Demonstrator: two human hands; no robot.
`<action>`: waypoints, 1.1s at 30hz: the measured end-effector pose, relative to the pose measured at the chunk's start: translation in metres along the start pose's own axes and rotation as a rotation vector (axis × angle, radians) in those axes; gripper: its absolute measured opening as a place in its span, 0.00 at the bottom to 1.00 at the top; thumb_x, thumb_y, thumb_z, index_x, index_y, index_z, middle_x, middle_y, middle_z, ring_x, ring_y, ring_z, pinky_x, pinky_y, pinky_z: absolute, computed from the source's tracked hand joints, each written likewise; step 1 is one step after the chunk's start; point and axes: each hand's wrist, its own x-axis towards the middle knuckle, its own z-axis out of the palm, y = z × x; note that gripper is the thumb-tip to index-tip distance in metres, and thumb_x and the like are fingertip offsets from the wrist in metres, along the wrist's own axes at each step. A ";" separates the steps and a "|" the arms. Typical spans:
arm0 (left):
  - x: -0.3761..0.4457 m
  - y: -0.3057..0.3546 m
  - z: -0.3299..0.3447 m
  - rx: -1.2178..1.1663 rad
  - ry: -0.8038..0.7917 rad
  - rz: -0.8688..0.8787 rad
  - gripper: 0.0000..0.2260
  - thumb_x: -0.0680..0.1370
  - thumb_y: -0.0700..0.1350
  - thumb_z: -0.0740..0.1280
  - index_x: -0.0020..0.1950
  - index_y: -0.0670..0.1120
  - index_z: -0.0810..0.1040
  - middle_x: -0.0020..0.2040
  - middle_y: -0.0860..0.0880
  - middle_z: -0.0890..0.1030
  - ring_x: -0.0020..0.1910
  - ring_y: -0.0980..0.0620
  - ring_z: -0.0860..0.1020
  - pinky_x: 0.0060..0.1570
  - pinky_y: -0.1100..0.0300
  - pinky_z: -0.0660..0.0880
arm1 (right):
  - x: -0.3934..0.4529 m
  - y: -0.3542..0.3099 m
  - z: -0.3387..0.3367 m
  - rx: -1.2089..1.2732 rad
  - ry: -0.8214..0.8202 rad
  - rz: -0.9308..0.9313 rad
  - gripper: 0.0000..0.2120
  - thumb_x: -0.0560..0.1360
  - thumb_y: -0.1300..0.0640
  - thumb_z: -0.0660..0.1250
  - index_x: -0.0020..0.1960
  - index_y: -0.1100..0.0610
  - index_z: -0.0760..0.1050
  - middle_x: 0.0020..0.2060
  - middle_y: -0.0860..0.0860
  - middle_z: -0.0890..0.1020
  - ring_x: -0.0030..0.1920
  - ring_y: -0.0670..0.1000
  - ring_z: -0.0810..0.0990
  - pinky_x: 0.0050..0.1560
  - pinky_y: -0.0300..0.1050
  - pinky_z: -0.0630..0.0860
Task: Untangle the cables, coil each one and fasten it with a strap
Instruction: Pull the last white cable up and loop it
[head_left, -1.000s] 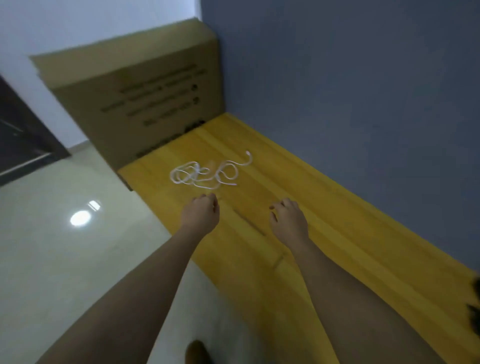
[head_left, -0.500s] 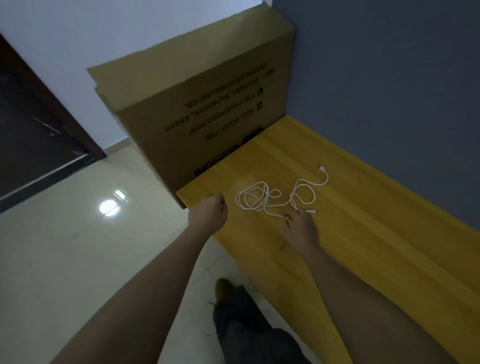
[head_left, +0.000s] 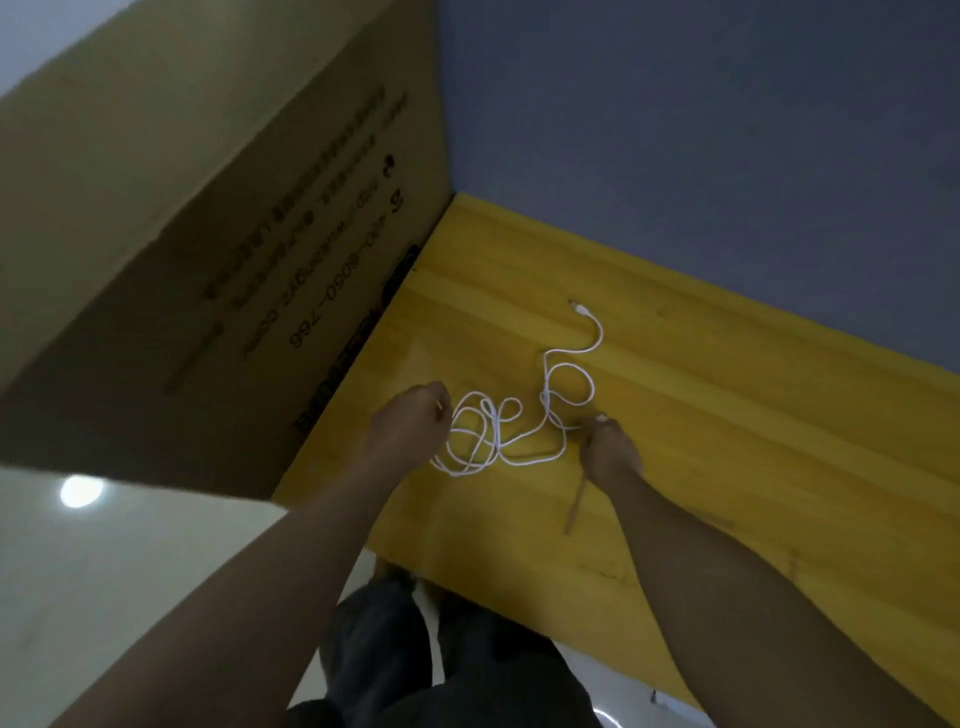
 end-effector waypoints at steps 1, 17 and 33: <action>0.009 0.001 -0.001 0.021 -0.007 0.026 0.05 0.82 0.46 0.59 0.51 0.47 0.72 0.49 0.47 0.79 0.40 0.46 0.75 0.37 0.52 0.71 | 0.000 0.000 0.002 0.028 0.008 0.030 0.18 0.79 0.61 0.56 0.66 0.54 0.72 0.64 0.59 0.73 0.63 0.61 0.74 0.58 0.51 0.72; 0.073 0.156 -0.129 -0.502 -0.092 0.737 0.19 0.80 0.39 0.63 0.71 0.45 0.70 0.63 0.52 0.73 0.63 0.57 0.73 0.61 0.65 0.70 | -0.055 -0.104 -0.180 1.311 0.824 -0.166 0.16 0.74 0.73 0.65 0.46 0.53 0.67 0.35 0.46 0.80 0.37 0.44 0.80 0.42 0.37 0.77; 0.031 0.212 -0.239 -0.758 0.078 0.935 0.09 0.80 0.39 0.64 0.41 0.49 0.75 0.38 0.50 0.79 0.31 0.63 0.78 0.33 0.66 0.77 | -0.102 -0.094 -0.190 0.729 0.726 -0.029 0.08 0.76 0.63 0.68 0.42 0.52 0.74 0.38 0.44 0.79 0.41 0.41 0.77 0.47 0.42 0.71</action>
